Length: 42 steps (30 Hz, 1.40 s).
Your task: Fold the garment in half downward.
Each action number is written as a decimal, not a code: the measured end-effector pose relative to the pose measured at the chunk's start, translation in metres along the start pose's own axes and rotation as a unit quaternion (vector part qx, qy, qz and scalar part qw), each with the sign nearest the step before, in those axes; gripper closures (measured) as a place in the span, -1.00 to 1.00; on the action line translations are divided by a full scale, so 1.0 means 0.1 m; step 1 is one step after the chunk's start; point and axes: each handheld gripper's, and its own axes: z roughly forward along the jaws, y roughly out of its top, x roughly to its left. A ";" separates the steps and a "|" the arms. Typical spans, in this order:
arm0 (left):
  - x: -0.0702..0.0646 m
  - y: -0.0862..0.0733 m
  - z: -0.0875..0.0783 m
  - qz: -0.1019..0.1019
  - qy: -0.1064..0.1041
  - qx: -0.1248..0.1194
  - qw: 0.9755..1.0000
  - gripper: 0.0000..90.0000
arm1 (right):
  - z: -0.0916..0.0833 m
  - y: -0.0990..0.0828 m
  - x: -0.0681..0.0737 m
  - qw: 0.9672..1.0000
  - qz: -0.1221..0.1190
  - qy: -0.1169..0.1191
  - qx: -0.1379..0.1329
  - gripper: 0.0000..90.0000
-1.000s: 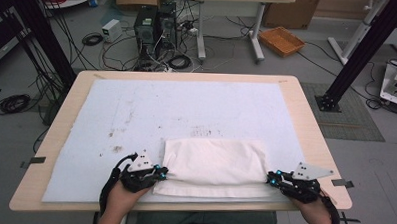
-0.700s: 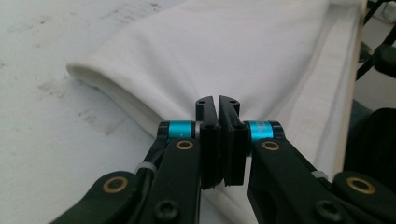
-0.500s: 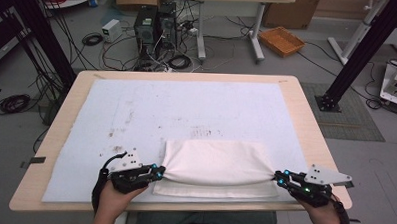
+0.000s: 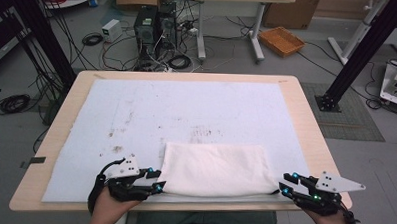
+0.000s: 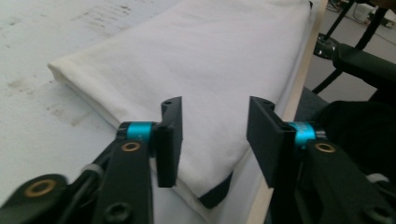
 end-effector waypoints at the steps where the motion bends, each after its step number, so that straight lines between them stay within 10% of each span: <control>1: 0.02 0.01 0.01 -0.001 0.005 -0.003 1.000 0.08 | 0.02 0.01 -0.01 1.000 0.001 -0.006 0.000 0.28; 13: 0.57 0.34 0.31 -0.039 0.059 -0.009 0.997 -0.17 | 0.42 0.32 -0.37 0.996 0.029 -0.074 0.043 0.16; 20: 0.81 0.43 0.57 -0.072 0.103 0.029 0.992 -0.23 | 0.88 0.52 -0.72 0.995 0.028 -0.057 0.071 0.17; 28: 0.89 0.38 0.81 -0.082 0.098 0.086 0.988 -0.22 | 1.30 0.48 -0.89 0.987 0.035 -0.019 0.153 0.33; 32: 0.84 0.39 0.83 -0.063 0.092 0.097 0.989 0.15 | 1.28 0.45 -0.89 0.988 0.032 0.006 0.149 0.84; 38: 0.78 0.37 0.83 -0.043 0.103 0.087 0.990 0.81 | 1.28 0.48 -0.84 0.988 0.005 -0.007 0.152 0.93; 42: 0.79 0.35 0.81 -0.031 0.107 0.075 0.991 0.90 | 1.25 0.51 -0.84 0.990 -0.007 -0.023 0.142 0.94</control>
